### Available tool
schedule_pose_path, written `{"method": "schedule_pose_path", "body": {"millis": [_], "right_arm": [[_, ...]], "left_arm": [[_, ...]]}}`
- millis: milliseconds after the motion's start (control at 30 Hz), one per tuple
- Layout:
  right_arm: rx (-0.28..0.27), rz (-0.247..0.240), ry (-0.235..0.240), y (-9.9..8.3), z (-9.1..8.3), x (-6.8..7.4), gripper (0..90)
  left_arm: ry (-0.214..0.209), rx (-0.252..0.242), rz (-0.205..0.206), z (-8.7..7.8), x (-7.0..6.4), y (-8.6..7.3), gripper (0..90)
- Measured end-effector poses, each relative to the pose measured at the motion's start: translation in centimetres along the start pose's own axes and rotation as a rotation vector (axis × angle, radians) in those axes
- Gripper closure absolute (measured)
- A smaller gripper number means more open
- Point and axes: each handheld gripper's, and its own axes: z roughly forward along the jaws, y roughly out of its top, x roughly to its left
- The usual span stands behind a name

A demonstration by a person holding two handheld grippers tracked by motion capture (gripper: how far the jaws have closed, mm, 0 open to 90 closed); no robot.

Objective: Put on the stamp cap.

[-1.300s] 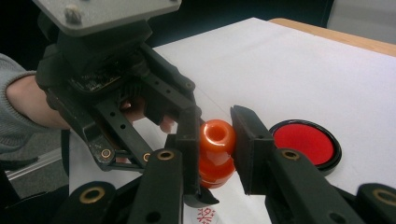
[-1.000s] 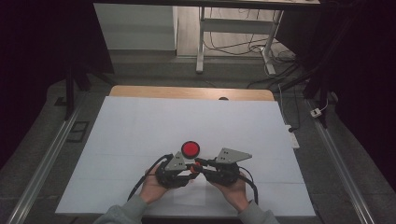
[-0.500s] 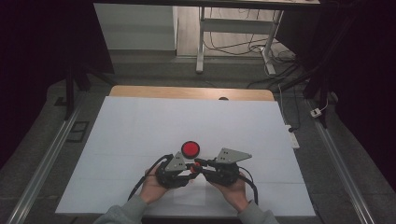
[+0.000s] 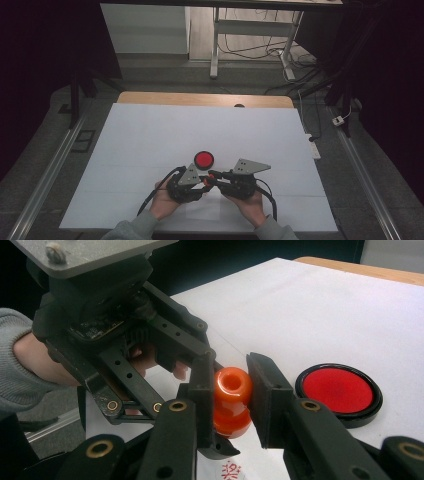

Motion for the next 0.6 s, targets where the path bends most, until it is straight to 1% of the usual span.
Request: {"method": "schedule_pose_path", "body": {"millis": [133, 200, 267, 433, 600], "right_arm": [[0.001, 0.001, -0.003, -0.18, 0.13, 0.08, 72.8], [0.001, 0.008, 0.002, -0.29, 0.14, -0.01, 72.8], [-0.004, 0.020, 0.007, -0.35, 0.09, -0.08, 72.9], [0.002, 0.028, 0.012, -0.62, 0.21, -0.16, 73.0], [0.001, 0.041, 0.018, -0.88, 0.36, -0.31, 72.9]], "left_arm": [[0.006, 0.013, -0.002, 0.05, -0.07, 0.00, 65.1], [0.008, 0.014, 0.006, 0.04, -0.09, 0.00, 65.2], [0.004, 0.011, 0.002, 0.00, -0.08, 0.01, 65.2], [0.002, 0.037, 0.016, 0.16, -0.07, -0.03, 65.1], [0.002, 0.045, 0.013, 0.23, -0.07, -0.07, 65.2]]}}
